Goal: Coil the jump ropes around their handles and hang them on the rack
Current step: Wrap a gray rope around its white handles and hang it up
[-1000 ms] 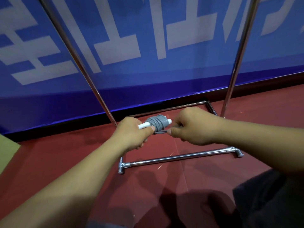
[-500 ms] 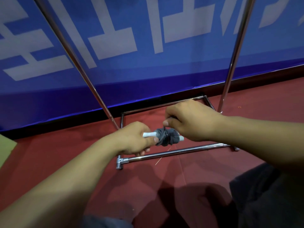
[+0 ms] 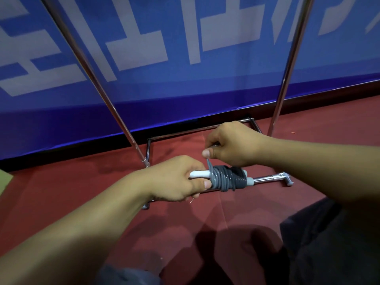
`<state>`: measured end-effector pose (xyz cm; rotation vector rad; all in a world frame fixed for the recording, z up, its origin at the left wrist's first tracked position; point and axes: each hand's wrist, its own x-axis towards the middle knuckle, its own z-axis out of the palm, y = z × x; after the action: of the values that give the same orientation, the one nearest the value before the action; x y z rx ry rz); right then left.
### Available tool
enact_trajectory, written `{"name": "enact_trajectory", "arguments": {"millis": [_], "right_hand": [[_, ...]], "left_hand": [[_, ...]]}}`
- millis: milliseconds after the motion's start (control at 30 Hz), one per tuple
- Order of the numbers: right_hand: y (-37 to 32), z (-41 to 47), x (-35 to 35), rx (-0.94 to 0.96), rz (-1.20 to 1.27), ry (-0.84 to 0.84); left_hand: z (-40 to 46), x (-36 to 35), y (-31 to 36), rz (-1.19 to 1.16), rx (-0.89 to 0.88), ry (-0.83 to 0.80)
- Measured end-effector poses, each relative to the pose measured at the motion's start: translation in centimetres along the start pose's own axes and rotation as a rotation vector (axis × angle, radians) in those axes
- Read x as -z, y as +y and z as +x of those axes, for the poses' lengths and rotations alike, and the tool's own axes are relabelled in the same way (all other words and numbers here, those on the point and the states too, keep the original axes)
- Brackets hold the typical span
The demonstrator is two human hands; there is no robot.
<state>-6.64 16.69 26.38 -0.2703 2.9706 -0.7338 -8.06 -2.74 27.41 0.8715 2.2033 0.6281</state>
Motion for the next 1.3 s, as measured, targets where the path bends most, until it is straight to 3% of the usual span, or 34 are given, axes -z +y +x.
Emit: {"name": "enact_trajectory", "arguments": {"millis": [400,633,800,900,1033,1100,1167,1300], "right_hand": [[0.7,0.5,-0.2,-0.145,0.248,-0.027],[0.5,0.6,-0.6,-0.289,0.443,-0.042],[-0.1,0.1,-0.7,-0.408,0.663,-0.209],[-0.4,0.4,-0.1,-0.434,0.771,-0.136],[-0.6,1.4,0.3,-0.514,0.962,0.145],[-0.4,1.7,0.6,-0.524,0.943,0.289],[0.1,1.9,0.6,-0.513,0.841,0.442],[-0.4,2.0,0.4,-0.432,0.505,0.607]], "left_hand": [[-1.1,-0.3,2.0,0.036,-0.086,0.086],[-0.9,-0.2,0.6,0.136,-0.104,0.332],[-0.5,-0.1,0.0,0.092,-0.092,0.515],[-0.4,0.2,0.4,-0.098,-0.101,0.607],[0.5,0.6,2.2,-0.767,0.052,0.868],[0.9,0.5,2.9,-1.023,0.202,0.813],[1.1,-0.1,3.4,-1.105,0.260,0.643],[1.9,-0.9,4.3,-1.222,0.143,0.450]]}}
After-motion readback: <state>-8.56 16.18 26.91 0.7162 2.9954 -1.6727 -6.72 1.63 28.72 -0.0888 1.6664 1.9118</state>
